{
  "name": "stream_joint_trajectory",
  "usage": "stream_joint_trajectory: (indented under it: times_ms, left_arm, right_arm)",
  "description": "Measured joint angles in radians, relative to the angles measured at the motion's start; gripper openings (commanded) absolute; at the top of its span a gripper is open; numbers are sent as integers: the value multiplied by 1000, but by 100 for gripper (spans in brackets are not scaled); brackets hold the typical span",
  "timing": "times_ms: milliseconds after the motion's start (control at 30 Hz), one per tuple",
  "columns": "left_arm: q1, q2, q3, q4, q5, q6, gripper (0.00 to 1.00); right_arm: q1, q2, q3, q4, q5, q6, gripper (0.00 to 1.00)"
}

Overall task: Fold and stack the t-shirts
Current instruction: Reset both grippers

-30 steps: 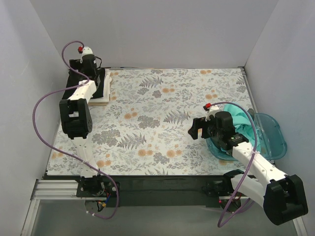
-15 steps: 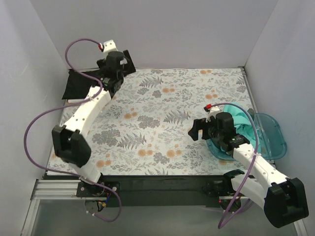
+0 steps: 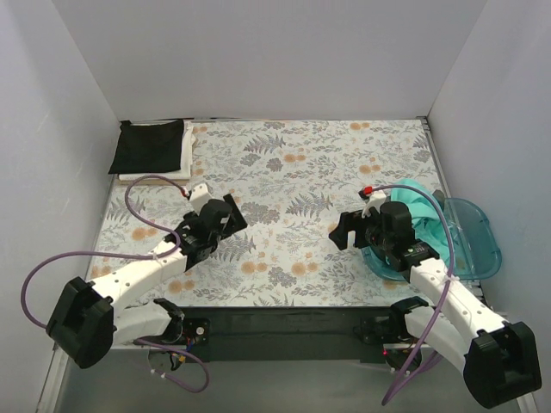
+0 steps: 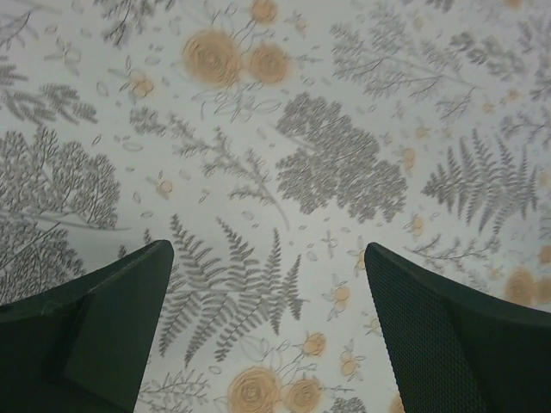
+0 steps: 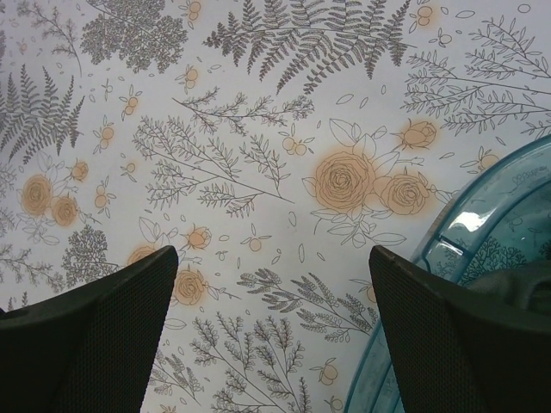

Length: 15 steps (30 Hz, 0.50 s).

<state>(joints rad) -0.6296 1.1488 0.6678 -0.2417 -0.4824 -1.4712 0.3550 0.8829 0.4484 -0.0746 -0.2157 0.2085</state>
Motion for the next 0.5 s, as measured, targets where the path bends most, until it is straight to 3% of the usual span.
stream_joint_trajectory:
  times_ms: [200,500]
  left_arm:
    - [-10,-135,-129,-40,-6,-75,94]
    - [-10,-327,-170,-43,-34,-113,94]
  right_arm:
    - [1,30,0,31,2,3,98]
    - [1,62,2,70,-15,-3,98]
